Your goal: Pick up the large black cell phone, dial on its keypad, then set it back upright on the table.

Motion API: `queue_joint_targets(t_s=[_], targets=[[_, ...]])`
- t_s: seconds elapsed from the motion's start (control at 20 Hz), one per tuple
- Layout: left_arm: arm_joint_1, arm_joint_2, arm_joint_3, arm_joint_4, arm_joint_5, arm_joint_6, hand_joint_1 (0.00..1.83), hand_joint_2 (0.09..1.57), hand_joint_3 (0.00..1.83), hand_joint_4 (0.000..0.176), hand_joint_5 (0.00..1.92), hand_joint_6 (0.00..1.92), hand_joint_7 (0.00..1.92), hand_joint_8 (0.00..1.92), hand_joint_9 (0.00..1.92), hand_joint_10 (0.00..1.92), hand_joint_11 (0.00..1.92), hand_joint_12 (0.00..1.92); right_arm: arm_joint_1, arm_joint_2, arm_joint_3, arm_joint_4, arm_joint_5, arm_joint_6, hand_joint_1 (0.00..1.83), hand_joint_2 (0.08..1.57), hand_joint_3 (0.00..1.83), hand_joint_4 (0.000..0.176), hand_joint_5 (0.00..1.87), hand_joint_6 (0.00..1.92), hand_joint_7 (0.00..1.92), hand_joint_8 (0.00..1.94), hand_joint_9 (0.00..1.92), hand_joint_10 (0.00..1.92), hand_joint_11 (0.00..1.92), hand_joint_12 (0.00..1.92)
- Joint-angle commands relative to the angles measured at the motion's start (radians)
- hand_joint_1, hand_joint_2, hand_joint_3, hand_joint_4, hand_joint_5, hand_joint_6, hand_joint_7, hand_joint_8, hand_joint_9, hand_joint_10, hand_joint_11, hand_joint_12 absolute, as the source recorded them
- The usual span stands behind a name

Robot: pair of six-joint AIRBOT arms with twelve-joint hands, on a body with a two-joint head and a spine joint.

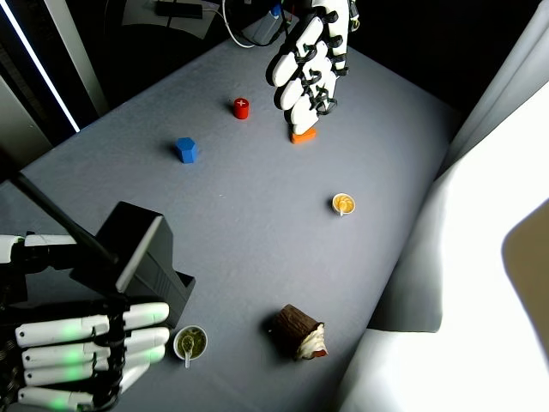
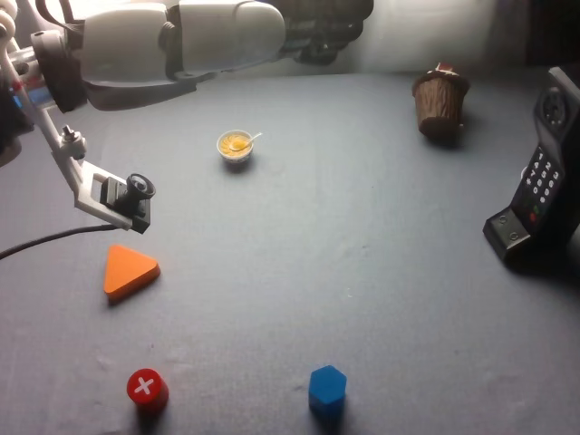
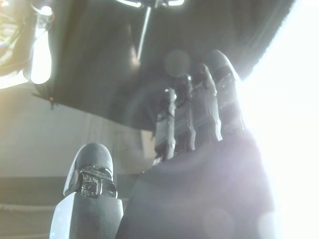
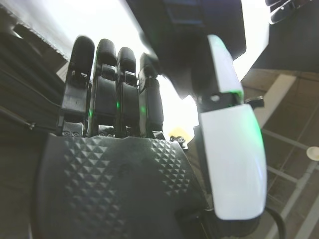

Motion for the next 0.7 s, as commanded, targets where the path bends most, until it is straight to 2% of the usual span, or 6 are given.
queue_joint_targets(t_s=[0.0,0.1,0.2,0.35,0.55,0.65], targets=[[-0.027,0.0,0.003,-0.077,-0.087,-0.011,0.04,1.24,0.0,0.046,0.19,0.0,0.21,0.0,0.17,0.0,0.0,0.42,0.003,0.015,0.006,0.018,0.131,0.013,0.73,1.09,0.0,0.0,0.27,0.0,0.22,0.0,0.21,0.0,0.0,0.79],[-0.027,-0.001,0.003,-0.077,-0.087,-0.011,0.05,1.23,0.0,0.045,0.18,0.0,0.22,0.0,0.17,0.0,0.0,0.42,0.003,0.016,0.007,0.018,0.131,0.013,0.7,1.05,0.0,0.0,0.19,0.01,0.18,0.0,0.14,0.01,0.0,0.54],[-0.027,-0.001,0.003,-0.078,-0.086,-0.011,0.06,1.23,0.0,0.048,0.2,0.0,0.22,0.0,0.18,0.0,0.0,0.45,0.003,0.017,0.007,0.018,0.131,0.013,0.52,1.02,0.0,0.024,0.02,0.0,0.04,0.0,0.01,0.0,0.0,0.13],[-0.026,-0.001,0.003,-0.078,-0.085,-0.012,0.04,1.23,0.0,0.046,0.18,0.0,0.21,0.0,0.16,0.0,0.0,0.41,0.003,0.022,0.004,0.018,0.131,0.013,0.51,0.97,0.0,0.046,0.0,0.0,0.0,0.0,0.0,0.0,0.0,0.01],[-0.026,-0.002,0.004,-0.077,-0.084,-0.013,0.05,1.23,0.0,0.046,0.19,0.0,0.21,0.0,0.17,0.0,0.0,0.45,-0.002,0.046,-0.006,0.023,0.131,0.012,0.42,0.95,0.0,0.059,0.0,0.0,0.0,0.0,0.0,0.0,0.0,0.0],[-0.025,-0.004,0.004,-0.077,-0.084,-0.013,0.05,1.24,0.0,0.045,0.18,0.0,0.2,0.0,0.16,0.0,0.0,0.43,-0.007,0.066,-0.02,0.028,0.131,0.006,0.41,0.96,0.0,0.057,0.0,0.0,0.0,0.0,0.0,0.0,0.0,0.0]])
